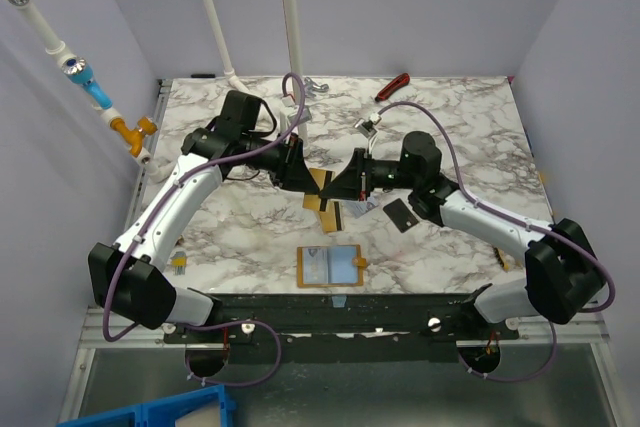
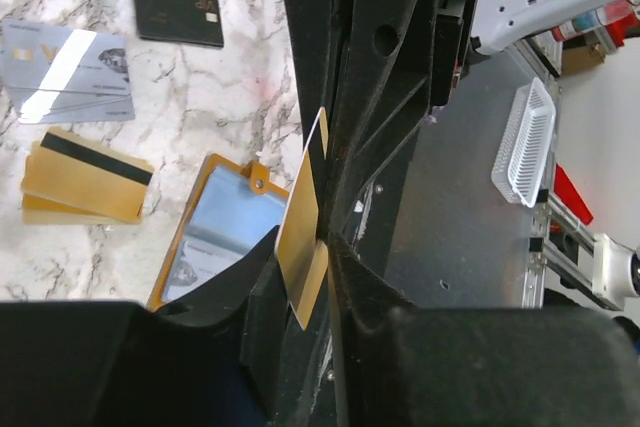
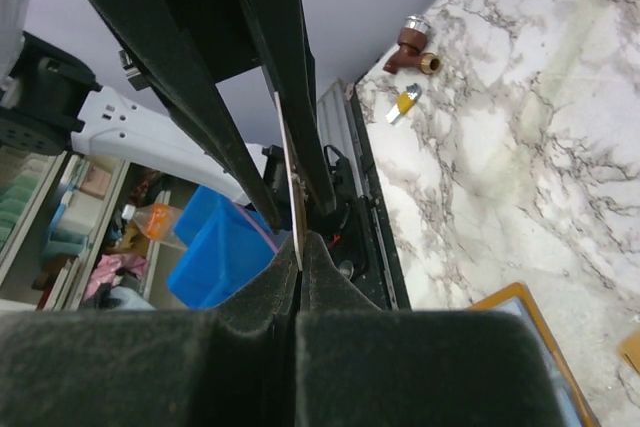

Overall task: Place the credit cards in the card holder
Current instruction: Pick up the credit card from the center of the board.

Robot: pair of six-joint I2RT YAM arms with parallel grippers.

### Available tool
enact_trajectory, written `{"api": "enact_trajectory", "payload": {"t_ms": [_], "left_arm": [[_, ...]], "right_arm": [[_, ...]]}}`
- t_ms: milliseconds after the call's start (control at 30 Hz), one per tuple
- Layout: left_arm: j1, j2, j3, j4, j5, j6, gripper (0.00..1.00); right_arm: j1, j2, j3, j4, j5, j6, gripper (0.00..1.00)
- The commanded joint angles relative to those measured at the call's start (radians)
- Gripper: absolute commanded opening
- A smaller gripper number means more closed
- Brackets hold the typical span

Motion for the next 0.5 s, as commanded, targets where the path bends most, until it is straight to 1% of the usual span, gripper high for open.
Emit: {"api": "enact_trajectory", "payload": {"t_ms": [0,167,367,467], "left_arm": [[-0.017,-0.003,0.016,0.024,0.151,-0.018,0.18],[0.002,-0.002,0.004,0.027,0.174,-0.032,0.14],[0.02,-0.003,0.001,0.05,0.233,-0.063,0.14],[0.035,-0.005,-0.009,0.06,0.276,-0.07,0.11]], "right_arm": [[0.024,0.018,-0.005,0.131,-0.019,0.055,0.01],[0.027,0.004,-0.04,0.168,-0.024,0.08,0.01],[0.027,0.004,-0.052,0.161,-0.025,0.082,0.01],[0.027,-0.001,-0.064,0.162,-0.012,0.087,0.07]]}}
